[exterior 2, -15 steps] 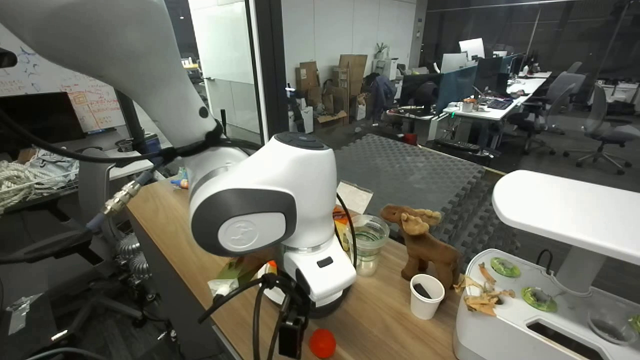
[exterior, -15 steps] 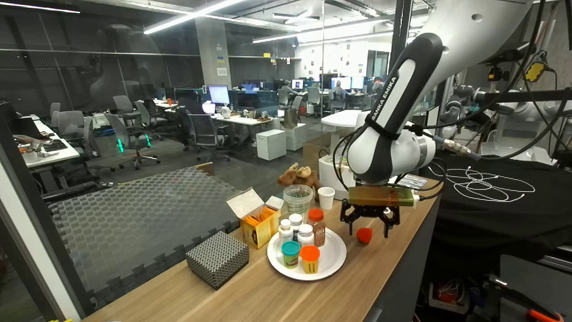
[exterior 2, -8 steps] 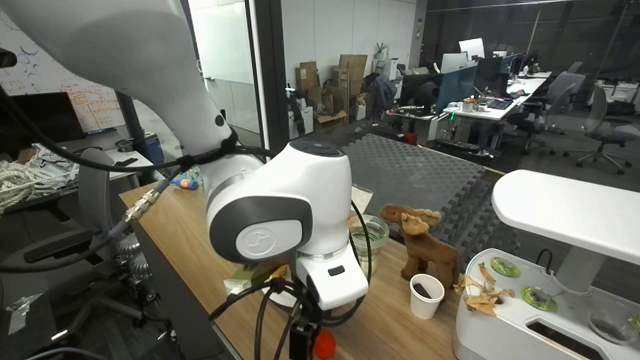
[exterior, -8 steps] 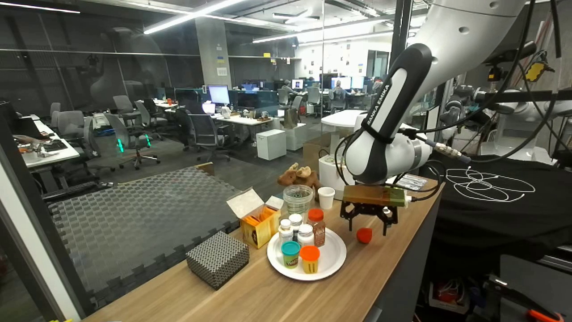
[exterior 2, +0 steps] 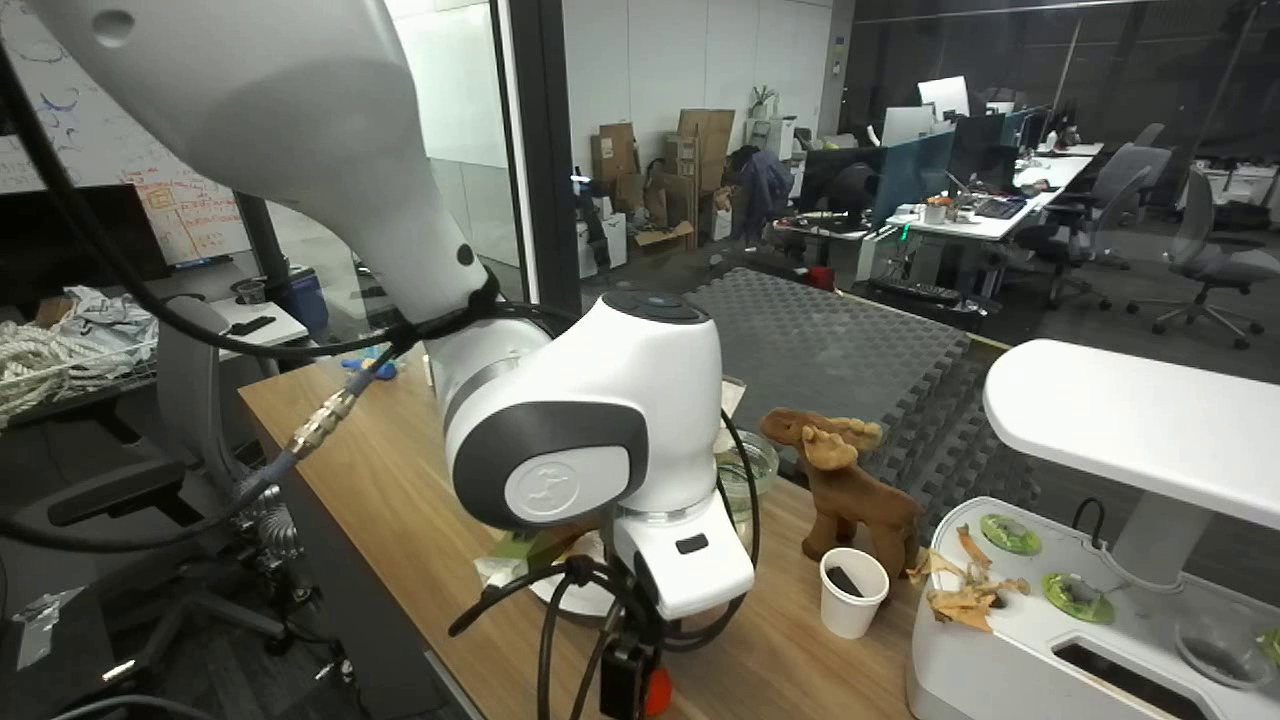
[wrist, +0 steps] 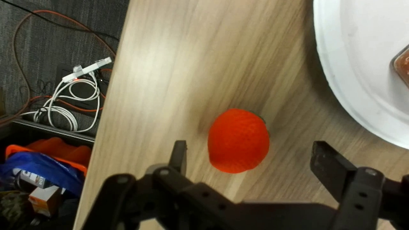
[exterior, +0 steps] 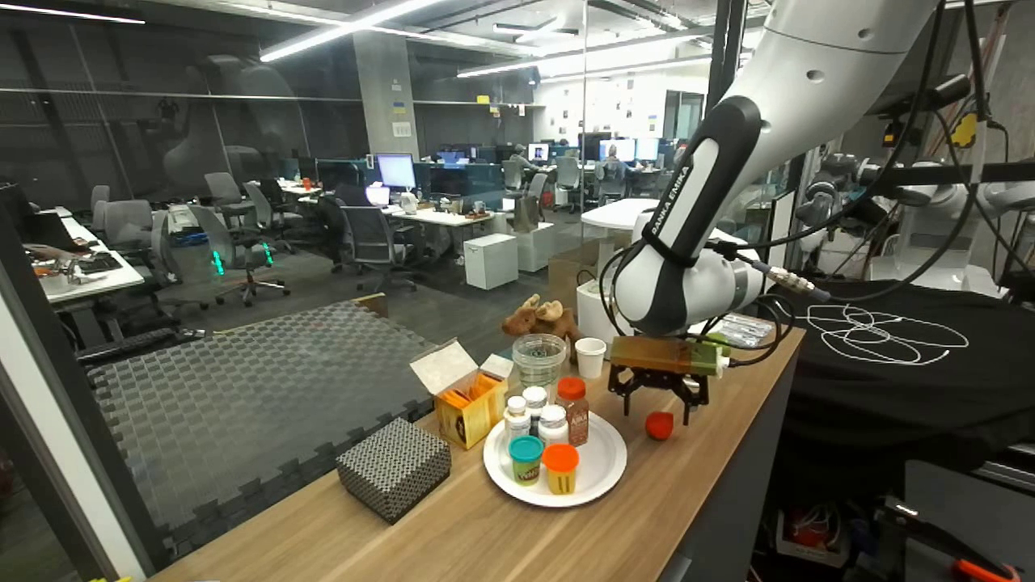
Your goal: Put the left clear cup in the clear cup near the moose, then put the bottles and orange plushie surrounding the white plate on the white plate
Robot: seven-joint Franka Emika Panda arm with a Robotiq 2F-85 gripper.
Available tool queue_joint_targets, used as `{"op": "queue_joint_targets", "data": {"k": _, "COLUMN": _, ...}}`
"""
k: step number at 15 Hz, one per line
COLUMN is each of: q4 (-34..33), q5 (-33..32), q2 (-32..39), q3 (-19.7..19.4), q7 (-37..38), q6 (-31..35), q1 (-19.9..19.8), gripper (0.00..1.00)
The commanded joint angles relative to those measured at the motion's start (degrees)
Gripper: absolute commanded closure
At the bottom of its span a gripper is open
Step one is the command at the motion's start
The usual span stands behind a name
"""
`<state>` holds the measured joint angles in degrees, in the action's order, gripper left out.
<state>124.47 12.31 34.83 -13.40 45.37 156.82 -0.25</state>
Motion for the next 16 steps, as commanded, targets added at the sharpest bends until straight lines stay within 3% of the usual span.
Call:
{"op": "queue_joint_targets", "data": {"k": 1, "q4": -1.75, "q5": 1.17, "q2": 1.25, "q3": 0.68, "q7": 0.15, "q6": -0.59, "q1": -0.73, "gripper": 0.01}}
{"op": "queue_joint_targets", "data": {"k": 2, "q4": -1.73, "q5": 1.33, "q2": 1.48, "q3": 0.93, "q7": -0.06, "q6": -0.62, "q1": -0.93, "gripper": 0.09}}
{"op": "queue_joint_targets", "data": {"k": 3, "q4": -1.71, "q5": 1.5, "q2": 1.62, "q3": 1.35, "q7": -0.59, "q6": -0.74, "q1": -1.28, "gripper": 0.23}}
{"op": "queue_joint_targets", "data": {"k": 10, "q4": -0.84, "q5": 2.06, "q2": 1.44, "q3": 3.11, "q7": -1.11, "q6": -0.07, "q1": -1.67, "gripper": 0.77}}
{"op": "queue_joint_targets", "data": {"k": 16, "q4": 2.2, "q5": 2.01, "q2": -1.61, "q3": 2.66, "q7": -0.83, "q6": 1.2, "q1": -1.11, "gripper": 0.75}}
